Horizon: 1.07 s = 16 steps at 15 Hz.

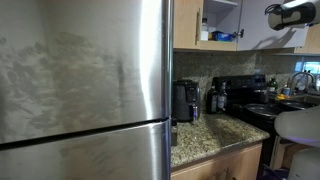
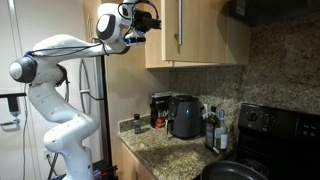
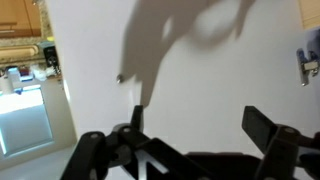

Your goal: Open the top right cupboard door

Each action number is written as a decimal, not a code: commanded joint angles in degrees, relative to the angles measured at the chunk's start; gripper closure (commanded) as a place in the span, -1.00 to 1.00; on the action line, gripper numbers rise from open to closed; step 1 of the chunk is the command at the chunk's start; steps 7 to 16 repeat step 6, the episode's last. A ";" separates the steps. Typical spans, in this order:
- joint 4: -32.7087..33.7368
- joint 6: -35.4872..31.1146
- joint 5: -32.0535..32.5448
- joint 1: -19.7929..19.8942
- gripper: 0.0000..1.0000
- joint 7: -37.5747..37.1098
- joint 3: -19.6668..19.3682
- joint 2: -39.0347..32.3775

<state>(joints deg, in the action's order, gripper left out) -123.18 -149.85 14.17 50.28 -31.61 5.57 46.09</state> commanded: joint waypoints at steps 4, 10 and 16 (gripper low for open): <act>-2.07 7.96 -10.02 -18.48 -1.00 4.37 -0.17 5.30; -0.80 6.91 -7.35 -17.32 -1.00 1.87 -0.03 3.91; -0.80 6.91 -7.35 -17.32 -1.00 1.87 -0.03 3.91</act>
